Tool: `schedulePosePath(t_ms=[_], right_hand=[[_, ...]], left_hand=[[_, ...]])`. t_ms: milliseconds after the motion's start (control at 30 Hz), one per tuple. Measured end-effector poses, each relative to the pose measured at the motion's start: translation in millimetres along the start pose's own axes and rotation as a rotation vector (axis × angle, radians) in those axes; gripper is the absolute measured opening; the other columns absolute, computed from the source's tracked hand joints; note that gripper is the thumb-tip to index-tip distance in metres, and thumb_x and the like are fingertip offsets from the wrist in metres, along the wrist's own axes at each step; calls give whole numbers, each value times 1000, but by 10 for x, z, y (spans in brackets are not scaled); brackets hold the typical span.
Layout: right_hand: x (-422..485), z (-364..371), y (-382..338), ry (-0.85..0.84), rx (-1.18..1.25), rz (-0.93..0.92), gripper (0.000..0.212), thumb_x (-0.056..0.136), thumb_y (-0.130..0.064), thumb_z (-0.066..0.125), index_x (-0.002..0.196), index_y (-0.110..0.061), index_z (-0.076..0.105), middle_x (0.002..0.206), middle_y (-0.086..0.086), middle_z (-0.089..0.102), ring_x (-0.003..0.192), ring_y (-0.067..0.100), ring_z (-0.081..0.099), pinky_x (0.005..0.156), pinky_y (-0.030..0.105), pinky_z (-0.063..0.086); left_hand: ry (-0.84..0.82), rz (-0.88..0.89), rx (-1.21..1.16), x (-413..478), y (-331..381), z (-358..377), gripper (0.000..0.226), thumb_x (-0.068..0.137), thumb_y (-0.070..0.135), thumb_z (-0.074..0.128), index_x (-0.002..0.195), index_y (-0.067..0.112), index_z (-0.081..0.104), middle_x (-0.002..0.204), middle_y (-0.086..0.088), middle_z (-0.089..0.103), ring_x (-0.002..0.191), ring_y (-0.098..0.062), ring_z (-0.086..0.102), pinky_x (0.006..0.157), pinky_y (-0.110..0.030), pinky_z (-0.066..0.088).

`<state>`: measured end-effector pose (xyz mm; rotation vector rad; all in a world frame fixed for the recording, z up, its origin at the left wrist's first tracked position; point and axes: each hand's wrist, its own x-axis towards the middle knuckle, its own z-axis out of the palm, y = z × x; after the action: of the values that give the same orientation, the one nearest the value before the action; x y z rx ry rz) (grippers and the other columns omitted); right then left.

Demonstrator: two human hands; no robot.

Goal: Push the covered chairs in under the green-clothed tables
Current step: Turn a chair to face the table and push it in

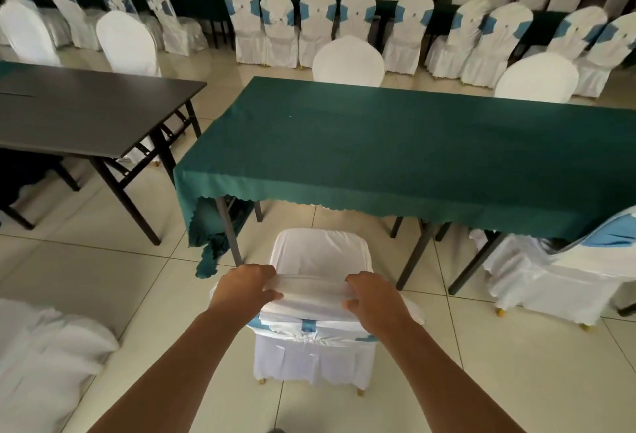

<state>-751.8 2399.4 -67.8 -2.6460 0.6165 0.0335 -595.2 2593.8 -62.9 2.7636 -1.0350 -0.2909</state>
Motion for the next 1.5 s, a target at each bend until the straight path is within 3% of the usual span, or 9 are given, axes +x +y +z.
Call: schedulePosePath(t_ms=[267,467,733,1100,1333,1500], right_hand=[[847,-62,-68,39,5,39,28,93,-36,63,116,-21,62,113,-2,64,101,16,58,92,24,40],[1446,-233,-56,48,-56,111,29,95,-34,60,121,-21,58,121,0,64,107,18,60,102,29,43],[2054,-412,-21,34,-96,160,32,95,-34,59,125,-21,57,124,0,63,109,18,59,99,32,46],[3050,-585,206,9,-132,155,30,95,-37,58,120,-20,56,115,2,61,107,23,57,80,28,37],[3704,-748,384,-7,-140,139,29,94,-40,58,115,-20,59,108,1,61,98,20,57,88,35,50],[4060,-844,474,-35,-137,131,34,93,-43,60,120,-23,58,113,-1,61,101,17,58,90,31,49]], left_hand=[[23,52,-12,902,-253,-157,29,85,44,67,102,21,63,90,1,66,83,-21,61,72,-32,50],[22,112,15,1588,-275,-251,30,87,46,62,103,21,61,94,0,66,89,-22,61,72,-33,47],[-12,133,28,2303,-312,-357,30,88,46,59,105,21,59,102,-2,65,96,-24,61,70,-30,40],[-15,127,12,3281,-326,-473,31,91,42,59,107,16,58,103,-6,64,96,-29,61,76,-38,49],[50,142,29,3929,-312,-485,32,91,44,59,109,19,55,100,-2,61,95,-23,59,76,-35,51],[88,156,36,4258,-326,-480,31,91,47,58,108,22,55,97,2,61,91,-20,58,75,-31,47]])
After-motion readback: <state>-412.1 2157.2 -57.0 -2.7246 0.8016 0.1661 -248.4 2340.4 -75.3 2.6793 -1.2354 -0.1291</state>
